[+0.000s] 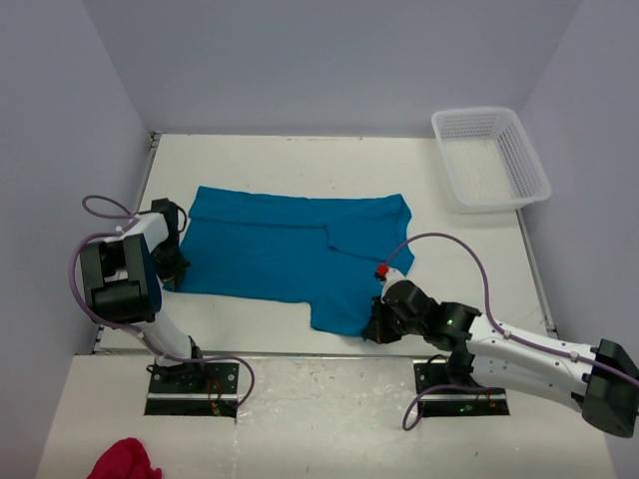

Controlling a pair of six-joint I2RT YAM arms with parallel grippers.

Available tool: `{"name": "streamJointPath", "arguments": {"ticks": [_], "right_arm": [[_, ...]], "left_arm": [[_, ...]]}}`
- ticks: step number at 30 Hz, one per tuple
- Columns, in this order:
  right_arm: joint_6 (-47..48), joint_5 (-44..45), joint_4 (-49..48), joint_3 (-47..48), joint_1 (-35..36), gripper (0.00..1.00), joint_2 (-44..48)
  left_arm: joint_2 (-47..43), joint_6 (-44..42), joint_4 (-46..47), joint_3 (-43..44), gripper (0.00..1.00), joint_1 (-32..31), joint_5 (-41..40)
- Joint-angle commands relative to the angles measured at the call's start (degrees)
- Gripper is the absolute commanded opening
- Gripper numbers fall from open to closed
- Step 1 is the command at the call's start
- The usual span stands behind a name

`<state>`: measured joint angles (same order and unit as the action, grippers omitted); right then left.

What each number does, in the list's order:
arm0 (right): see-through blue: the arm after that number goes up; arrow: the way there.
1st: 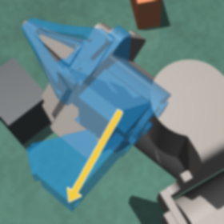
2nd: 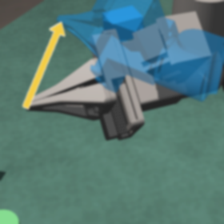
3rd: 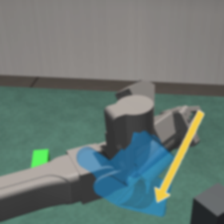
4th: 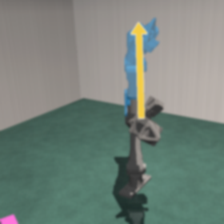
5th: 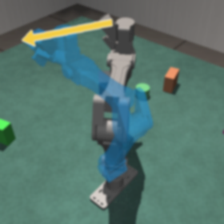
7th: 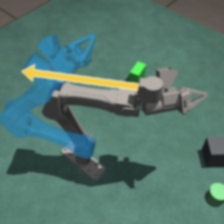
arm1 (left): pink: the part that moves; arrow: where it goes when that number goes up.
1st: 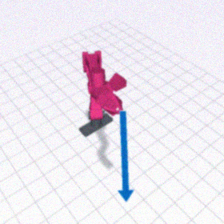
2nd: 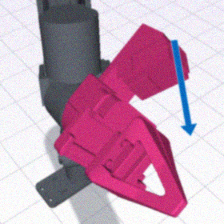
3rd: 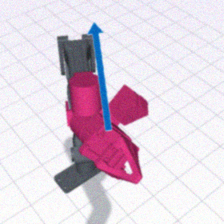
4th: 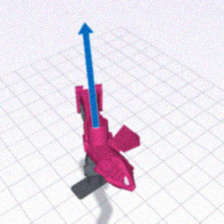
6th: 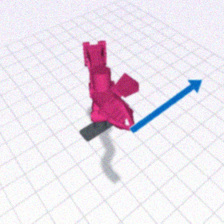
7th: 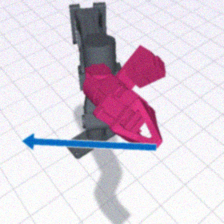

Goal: Fold and stack the t-shirts
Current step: Grap the side of the flattened tshirt closest away from the robot with both arms

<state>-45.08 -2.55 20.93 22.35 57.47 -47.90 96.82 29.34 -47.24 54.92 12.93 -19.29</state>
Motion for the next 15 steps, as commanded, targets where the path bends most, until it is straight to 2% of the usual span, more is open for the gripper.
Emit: {"name": "streamJointPath", "arguments": {"ticks": [1, 15], "right_arm": [[-0.71, 0.88, -0.27, 1.38, 0.36, 0.0, -0.18], [-1.5, 2.46, 1.66, 2.52, 0.36, 0.0, -0.08]], "left_arm": [[0.05, -1.13, 3.39, -1.21, 0.0, 0.96, 0.74], [-6.98, -1.75, 0.75, -0.6, 0.0, -0.88, 4.26]]}}
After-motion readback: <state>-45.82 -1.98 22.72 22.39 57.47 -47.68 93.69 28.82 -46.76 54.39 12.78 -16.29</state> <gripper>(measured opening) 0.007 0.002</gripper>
